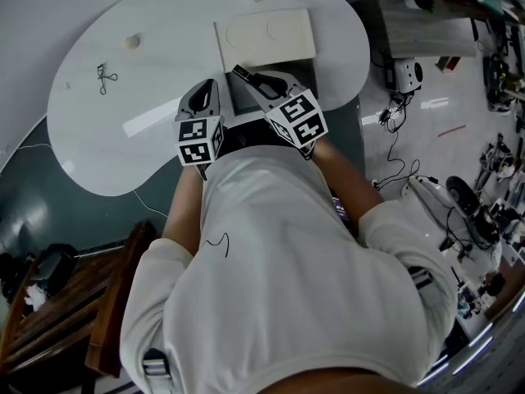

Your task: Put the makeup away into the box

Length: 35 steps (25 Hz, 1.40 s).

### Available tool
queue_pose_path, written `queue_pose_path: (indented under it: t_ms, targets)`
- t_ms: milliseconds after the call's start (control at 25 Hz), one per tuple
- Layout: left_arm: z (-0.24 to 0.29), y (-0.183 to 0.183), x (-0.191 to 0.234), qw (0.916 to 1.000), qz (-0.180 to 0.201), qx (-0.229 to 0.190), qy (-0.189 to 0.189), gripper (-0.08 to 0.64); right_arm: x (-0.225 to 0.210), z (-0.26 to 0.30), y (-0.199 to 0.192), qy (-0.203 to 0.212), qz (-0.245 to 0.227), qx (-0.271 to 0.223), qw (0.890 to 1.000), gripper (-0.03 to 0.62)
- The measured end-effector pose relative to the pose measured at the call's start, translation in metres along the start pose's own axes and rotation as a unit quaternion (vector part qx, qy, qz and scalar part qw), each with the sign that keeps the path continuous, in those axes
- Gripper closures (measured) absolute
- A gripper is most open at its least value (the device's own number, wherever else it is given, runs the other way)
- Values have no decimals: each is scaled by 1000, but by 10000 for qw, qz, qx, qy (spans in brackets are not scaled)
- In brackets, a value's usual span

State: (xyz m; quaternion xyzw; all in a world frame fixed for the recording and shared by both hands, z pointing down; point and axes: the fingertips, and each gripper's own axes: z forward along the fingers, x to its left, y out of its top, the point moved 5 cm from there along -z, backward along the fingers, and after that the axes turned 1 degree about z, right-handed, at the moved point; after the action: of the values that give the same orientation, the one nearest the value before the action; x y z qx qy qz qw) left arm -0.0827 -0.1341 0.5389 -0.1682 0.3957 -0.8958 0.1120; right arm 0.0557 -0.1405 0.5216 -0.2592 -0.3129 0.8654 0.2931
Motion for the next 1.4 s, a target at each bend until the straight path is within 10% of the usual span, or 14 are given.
queue_pose_path:
  t_ms: [400,800,1400]
  targets:
    - [-2,-24,-7,9978,-550,113,360,538,-5,0,-17,1121,-773,568,9891,500]
    - [-15,-51,-10,9918,-1053,166,710,538,-11,5,-35,2091,-1841,1378,9505,500]
    - [-26,-64,-14,9891,-1158,252,870,538,-16,22,-63,2099,-2357,2011,9273,500]
